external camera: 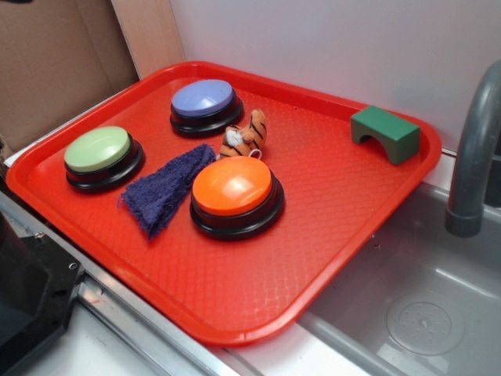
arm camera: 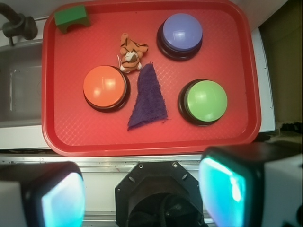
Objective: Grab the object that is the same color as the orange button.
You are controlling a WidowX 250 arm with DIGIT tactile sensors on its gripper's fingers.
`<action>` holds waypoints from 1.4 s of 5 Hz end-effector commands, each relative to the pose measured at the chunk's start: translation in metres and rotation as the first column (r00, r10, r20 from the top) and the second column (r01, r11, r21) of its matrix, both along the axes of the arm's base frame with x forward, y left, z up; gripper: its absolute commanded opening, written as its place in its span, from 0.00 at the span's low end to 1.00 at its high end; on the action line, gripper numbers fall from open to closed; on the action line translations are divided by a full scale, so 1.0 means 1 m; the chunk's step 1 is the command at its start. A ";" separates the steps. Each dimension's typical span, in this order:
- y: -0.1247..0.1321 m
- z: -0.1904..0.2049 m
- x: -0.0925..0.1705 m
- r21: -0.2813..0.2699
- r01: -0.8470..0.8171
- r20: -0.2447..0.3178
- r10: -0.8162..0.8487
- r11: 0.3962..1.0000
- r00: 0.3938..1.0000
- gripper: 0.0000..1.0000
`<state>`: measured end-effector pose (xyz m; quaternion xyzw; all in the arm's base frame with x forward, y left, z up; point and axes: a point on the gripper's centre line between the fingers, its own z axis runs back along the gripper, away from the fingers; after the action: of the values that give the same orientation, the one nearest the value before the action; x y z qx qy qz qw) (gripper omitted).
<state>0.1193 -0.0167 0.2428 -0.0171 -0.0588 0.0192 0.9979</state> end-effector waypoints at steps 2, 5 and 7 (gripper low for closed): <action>0.002 -0.018 0.029 0.035 -0.138 0.029 0.137 0.990 0.990 1.00; -0.010 -0.087 0.102 -0.004 -0.546 0.198 0.536 0.838 0.821 1.00; -0.005 -0.127 0.142 0.009 -0.588 0.222 0.572 0.809 0.790 1.00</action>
<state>0.2509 -0.0239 0.0982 0.0544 -0.1391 0.3224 0.9347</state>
